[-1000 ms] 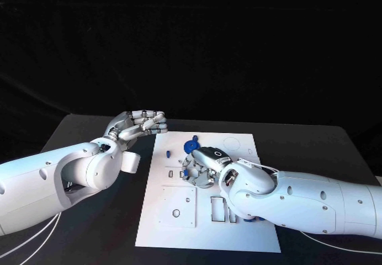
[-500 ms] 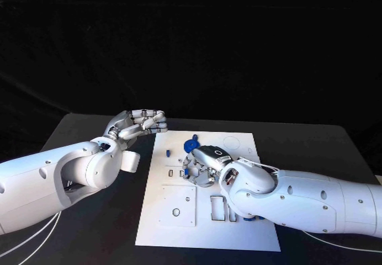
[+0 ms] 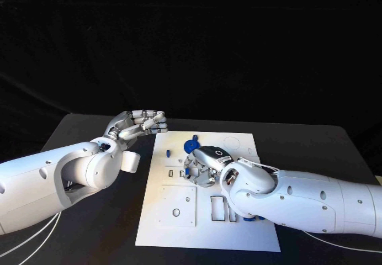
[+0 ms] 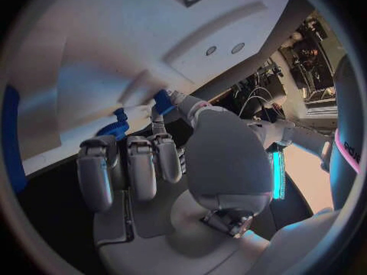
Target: Assemble the parts on the task board
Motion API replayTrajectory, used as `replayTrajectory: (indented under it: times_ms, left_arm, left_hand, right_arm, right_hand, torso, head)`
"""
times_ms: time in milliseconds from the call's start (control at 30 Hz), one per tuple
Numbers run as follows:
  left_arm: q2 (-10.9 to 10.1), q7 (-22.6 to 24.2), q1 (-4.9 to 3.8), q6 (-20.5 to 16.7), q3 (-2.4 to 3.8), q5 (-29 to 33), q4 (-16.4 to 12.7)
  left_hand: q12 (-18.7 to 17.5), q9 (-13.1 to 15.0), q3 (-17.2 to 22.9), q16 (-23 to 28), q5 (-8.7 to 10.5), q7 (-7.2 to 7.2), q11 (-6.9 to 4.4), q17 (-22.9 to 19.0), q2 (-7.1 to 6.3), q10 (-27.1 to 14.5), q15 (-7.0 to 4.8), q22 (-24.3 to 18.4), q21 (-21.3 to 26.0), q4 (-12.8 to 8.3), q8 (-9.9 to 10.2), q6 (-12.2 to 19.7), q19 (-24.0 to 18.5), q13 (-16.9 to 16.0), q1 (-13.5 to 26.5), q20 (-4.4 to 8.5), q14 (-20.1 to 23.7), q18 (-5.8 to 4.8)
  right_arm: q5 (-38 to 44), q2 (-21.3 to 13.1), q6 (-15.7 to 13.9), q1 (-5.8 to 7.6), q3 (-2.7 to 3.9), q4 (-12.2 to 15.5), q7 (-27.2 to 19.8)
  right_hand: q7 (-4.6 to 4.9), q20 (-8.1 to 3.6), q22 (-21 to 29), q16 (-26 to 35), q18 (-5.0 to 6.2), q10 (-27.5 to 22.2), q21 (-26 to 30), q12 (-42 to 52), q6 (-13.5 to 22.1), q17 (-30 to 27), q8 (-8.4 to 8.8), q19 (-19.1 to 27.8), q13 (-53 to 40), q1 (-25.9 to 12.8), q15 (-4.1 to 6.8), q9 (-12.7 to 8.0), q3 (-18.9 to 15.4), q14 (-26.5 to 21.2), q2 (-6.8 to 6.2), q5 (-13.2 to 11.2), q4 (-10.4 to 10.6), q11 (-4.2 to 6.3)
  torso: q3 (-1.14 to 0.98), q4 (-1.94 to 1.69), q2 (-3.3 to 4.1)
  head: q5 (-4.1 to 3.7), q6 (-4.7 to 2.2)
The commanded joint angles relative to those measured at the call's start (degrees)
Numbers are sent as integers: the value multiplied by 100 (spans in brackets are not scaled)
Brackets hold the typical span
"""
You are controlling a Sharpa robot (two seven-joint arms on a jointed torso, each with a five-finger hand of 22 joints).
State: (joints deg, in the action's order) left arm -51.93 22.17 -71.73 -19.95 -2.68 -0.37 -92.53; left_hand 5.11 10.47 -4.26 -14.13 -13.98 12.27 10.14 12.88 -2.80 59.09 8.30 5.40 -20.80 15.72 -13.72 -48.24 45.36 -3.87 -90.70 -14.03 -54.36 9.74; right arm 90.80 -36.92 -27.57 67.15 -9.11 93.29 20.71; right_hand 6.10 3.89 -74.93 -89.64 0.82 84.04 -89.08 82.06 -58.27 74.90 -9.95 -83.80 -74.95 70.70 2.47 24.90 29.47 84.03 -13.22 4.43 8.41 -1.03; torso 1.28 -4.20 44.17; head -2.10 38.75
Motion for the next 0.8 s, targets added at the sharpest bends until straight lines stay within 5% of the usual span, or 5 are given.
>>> replayTrajectory:
  times_ms: [33,800]
  left_arm:
    - [11,24,-2,104,3,-18,-5]
    - [8,24,-1,106,1,-18,2]
  left_hand:
    - [-13,7,-38,31,26,15,15,8,50,6,-2,-7,19,11,-39,39,-3,-6,21,-42,42,65]
    - [-13,7,-38,31,26,15,15,8,50,6,-2,-7,19,11,-39,39,-3,-6,21,-42,42,65]
  right_arm:
    - [73,7,88,-6,-2,-9,36]
    - [71,-4,-219,-6,-2,23,-66]
  right_hand:
    - [16,13,-1426,30,-46,68,20,-24,64,1327,40,-533,-720,3,-30,-20,-54,554,-49,-23,7,-59]
    - [101,96,-1397,39,-31,3,66,-112,309,1307,186,-500,-645,-19,-109,-151,-372,549,-182,-124,150,-144]
  torso:
    - [-1,-4,3]
    - [-9,2,6]
  head:
    - [9,26]
    - [-8,47]
